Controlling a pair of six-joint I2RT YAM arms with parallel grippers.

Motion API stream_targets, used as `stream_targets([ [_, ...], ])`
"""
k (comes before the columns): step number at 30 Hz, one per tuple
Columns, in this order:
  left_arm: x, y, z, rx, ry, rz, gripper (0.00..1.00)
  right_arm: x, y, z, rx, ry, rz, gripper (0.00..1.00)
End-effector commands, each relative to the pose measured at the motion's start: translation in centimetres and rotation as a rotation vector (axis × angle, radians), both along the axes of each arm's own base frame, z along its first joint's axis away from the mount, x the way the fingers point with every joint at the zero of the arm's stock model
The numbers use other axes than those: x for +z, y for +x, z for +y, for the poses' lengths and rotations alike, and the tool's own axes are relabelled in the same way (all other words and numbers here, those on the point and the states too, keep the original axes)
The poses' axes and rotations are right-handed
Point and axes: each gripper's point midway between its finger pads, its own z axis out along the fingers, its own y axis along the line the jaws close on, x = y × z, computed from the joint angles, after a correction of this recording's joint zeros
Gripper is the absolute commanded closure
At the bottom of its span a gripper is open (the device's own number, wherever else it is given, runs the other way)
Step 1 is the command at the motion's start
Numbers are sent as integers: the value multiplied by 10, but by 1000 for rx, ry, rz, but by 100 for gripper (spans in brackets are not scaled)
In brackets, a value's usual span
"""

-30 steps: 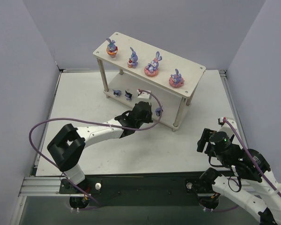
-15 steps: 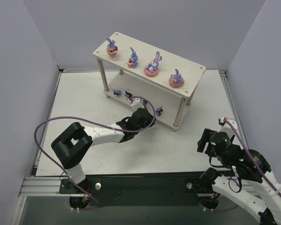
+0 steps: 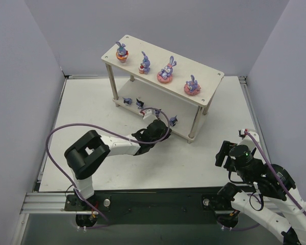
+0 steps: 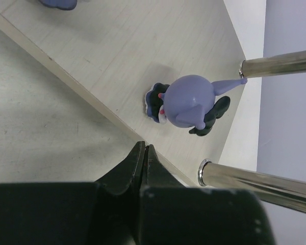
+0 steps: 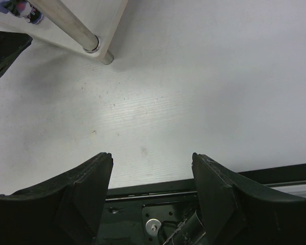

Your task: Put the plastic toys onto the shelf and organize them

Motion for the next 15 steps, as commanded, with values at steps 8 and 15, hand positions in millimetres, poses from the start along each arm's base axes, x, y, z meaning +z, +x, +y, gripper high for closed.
stream_targets([
  [8,39,16,-18,30,-120,-65,100,-5,-2,-10,-29,-42,7,35],
  [15,31,20,-14,69,-113,-53,100,-5,-3,-11,-29,-43,7,35],
])
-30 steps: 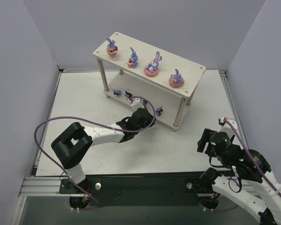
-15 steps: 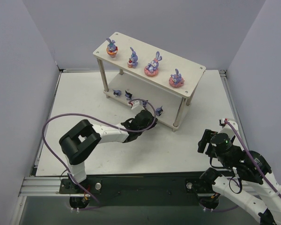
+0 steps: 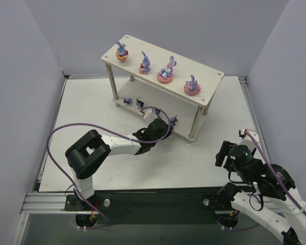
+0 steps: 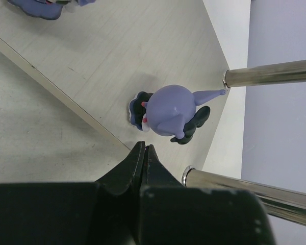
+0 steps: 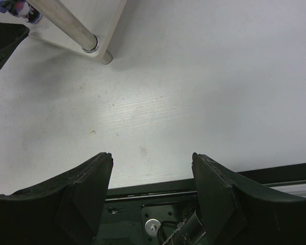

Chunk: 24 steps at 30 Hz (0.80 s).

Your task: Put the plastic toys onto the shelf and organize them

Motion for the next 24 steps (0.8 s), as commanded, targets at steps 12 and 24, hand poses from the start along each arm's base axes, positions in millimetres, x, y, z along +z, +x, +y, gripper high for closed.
stream_targets([
  [12,21,20,-11,71,-79,-43,100,-4,-2,-11,-30,-40,2,35],
  [24,14,27,-2,111,-62,-27,100,-4,-2,-11,-29,-44,5,35],
])
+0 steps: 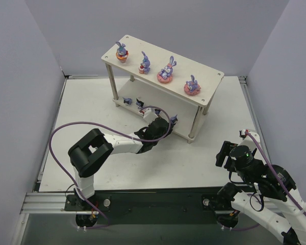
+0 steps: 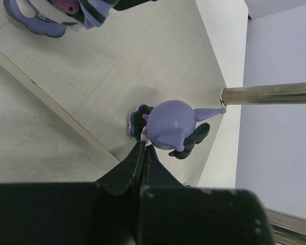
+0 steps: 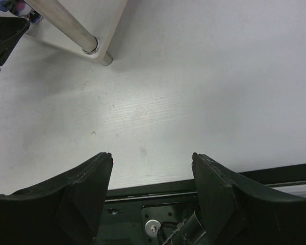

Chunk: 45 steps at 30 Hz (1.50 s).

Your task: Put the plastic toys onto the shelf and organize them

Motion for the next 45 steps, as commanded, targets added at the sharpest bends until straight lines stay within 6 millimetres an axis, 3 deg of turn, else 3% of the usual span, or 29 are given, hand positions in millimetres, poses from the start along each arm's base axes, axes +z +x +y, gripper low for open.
stream_targets([
  [1,13,14,0,45,-31,-24,100,-5,-2,-9,-25,-44,12,35],
  [10,11,21,9,71,-26,-20,100,-6,-2,-10,-26,-49,15,35],
  [30,11,36,7,63,-34,-33,100,-6,-1,-10,-27,-57,19,35],
  [39,6,29,20,91,-6,-2,100,-6,-1,-10,-31,-53,13,35],
  [45,5,20,10,50,-22,12,100,-7,-1,-10,-28,-58,20,35],
])
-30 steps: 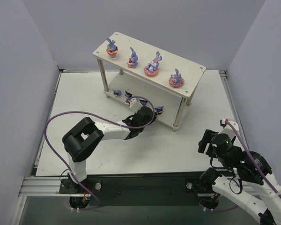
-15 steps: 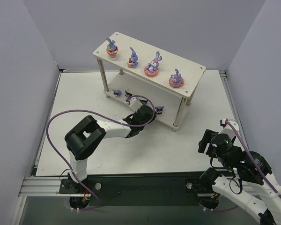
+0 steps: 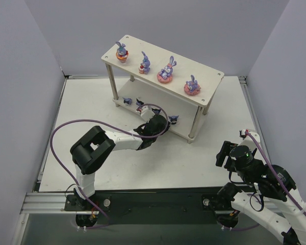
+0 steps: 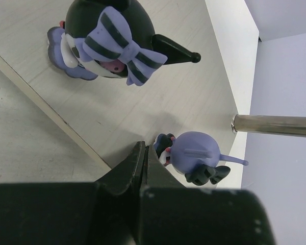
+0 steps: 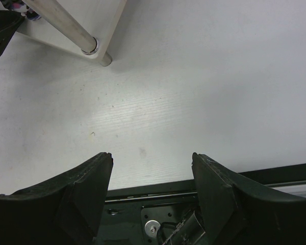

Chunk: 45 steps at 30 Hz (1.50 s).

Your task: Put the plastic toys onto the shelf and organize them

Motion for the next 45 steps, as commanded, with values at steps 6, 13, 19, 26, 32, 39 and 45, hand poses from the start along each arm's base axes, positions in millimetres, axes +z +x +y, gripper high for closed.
stream_targets([
  [6,11,-15,-15,-30,-42,10,100,-7,-1,-10,-30,-53,18,35],
  [13,12,-18,-12,0,-29,27,100,-7,-1,-10,-30,-52,16,35],
  [19,12,-18,-17,-15,-38,23,100,-7,-2,-10,-29,-50,16,35],
  [26,14,-14,-22,-16,-53,22,100,-7,-1,-10,-31,-53,15,35],
  [32,19,-4,-20,-1,-60,12,100,-7,-1,-10,-33,-53,15,35],
  [39,22,3,-17,16,-54,8,100,-7,-1,-11,-33,-55,15,35],
  [45,19,6,-13,26,-48,12,100,-7,-1,-11,-34,-56,15,35],
])
